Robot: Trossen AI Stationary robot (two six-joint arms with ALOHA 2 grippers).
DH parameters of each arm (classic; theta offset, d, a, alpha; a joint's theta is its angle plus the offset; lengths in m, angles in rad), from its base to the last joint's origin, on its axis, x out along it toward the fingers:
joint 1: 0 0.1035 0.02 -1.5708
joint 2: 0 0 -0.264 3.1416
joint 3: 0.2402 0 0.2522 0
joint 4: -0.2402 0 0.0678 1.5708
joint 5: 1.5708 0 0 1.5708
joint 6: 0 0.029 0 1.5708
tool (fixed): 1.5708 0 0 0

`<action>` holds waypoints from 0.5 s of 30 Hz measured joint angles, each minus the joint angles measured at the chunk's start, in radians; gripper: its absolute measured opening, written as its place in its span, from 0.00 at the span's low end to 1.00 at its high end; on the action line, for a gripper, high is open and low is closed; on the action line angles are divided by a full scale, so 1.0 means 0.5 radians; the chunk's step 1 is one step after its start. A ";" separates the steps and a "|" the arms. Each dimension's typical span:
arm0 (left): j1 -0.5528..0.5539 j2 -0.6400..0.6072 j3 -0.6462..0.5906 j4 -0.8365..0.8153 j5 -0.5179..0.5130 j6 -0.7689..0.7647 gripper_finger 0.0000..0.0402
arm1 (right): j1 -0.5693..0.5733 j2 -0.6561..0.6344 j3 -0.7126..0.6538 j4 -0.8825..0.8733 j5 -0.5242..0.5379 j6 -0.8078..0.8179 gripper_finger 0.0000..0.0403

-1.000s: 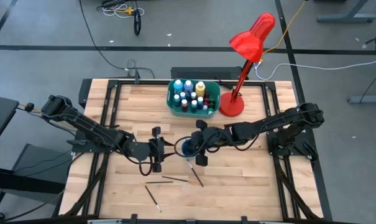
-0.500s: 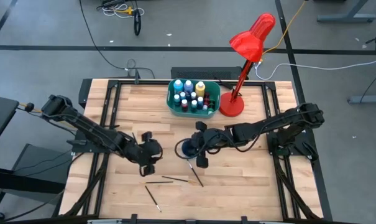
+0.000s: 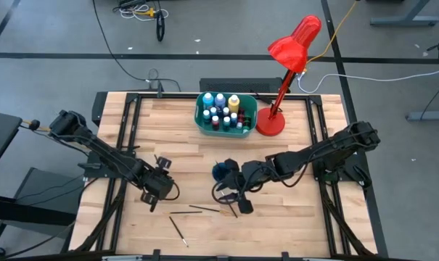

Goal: Pick & Place Paint Supplies
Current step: Put the gold paint brush into the blue cup

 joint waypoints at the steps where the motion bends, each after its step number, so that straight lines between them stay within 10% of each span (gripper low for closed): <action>1: 0.000 0.000 -0.033 0.033 0.001 0.028 0.35 | 0.009 0.000 0.000 0.001 0.002 0.000 0.36; 15: 0.017 -0.009 -0.481 0.654 0.059 0.063 0.35 | 0.038 0.000 0.000 0.006 0.004 -0.004 0.36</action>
